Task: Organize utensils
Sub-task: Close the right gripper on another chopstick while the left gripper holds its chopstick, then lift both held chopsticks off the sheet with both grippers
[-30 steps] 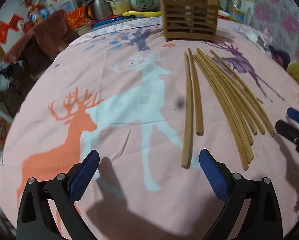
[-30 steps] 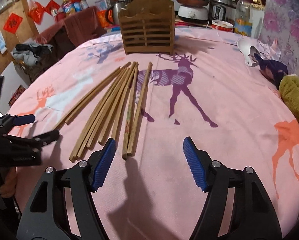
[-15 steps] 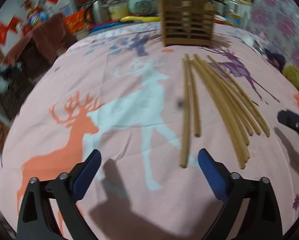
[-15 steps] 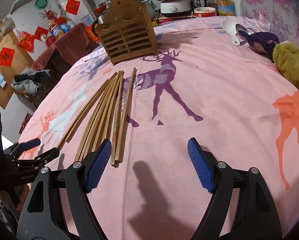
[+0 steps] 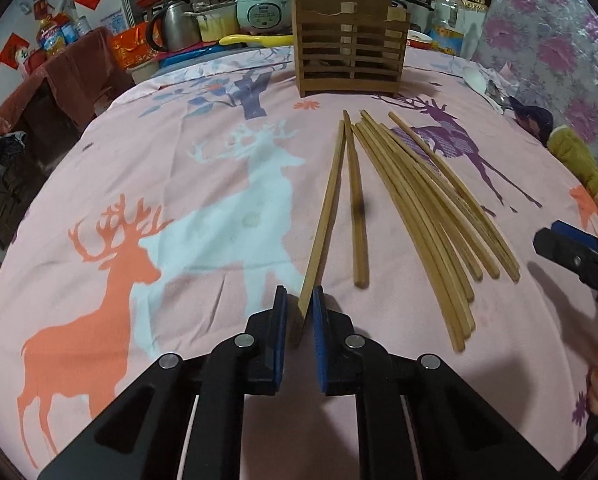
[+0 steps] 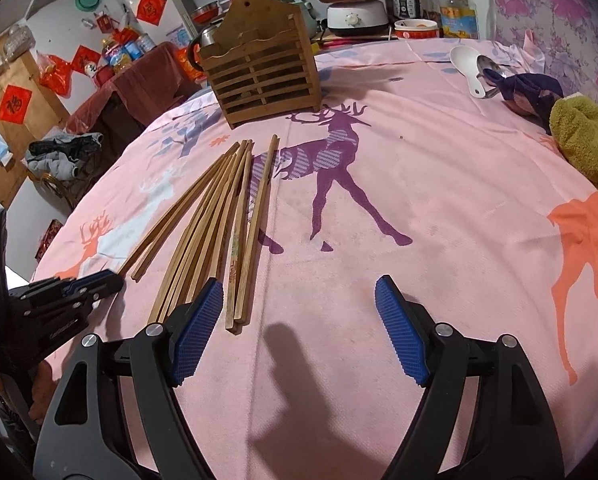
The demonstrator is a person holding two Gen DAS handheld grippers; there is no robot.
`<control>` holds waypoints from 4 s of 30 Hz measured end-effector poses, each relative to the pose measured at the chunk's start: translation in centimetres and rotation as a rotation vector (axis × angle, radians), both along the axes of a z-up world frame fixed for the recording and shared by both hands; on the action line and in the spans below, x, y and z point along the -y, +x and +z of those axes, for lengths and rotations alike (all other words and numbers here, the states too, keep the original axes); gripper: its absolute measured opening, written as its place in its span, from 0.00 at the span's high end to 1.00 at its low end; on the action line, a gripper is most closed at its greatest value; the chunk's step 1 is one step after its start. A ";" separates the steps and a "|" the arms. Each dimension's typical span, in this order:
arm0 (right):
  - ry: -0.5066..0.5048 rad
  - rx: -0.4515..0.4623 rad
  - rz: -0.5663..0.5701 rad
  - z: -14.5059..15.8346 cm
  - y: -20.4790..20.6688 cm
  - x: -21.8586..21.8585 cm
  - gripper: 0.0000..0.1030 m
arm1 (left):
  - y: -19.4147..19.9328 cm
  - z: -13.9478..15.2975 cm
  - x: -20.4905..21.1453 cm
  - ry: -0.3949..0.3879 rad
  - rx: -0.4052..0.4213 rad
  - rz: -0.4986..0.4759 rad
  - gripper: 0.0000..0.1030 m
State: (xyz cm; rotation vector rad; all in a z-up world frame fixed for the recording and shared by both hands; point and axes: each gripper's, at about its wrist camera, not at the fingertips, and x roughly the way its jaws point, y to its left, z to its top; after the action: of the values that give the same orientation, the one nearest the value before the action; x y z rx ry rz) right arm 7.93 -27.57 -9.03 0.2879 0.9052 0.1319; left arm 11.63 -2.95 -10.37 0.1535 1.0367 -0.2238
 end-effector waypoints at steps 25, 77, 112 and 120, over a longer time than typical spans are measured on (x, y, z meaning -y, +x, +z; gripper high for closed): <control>-0.223 -0.025 0.140 0.0 0.0 -3.8 0.63 | 1.0 0.2 -4.4 -0.195 -0.060 0.128 0.94; -0.165 -0.056 0.173 -0.7 0.6 -3.7 0.92 | 0.3 0.1 -1.4 -0.031 0.000 0.063 0.94; -0.302 -0.043 0.159 -0.4 0.2 -5.3 0.93 | 0.0 1.1 -2.1 -0.061 0.075 0.081 0.94; -0.213 0.053 0.111 1.1 -0.9 -3.5 0.94 | 0.1 1.8 -3.0 -0.123 0.052 0.098 0.94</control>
State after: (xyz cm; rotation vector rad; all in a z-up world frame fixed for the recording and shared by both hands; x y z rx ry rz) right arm 7.04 -24.10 -7.92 0.0359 0.8744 0.1441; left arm 11.74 0.06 -8.55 -0.0025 0.9737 -0.1927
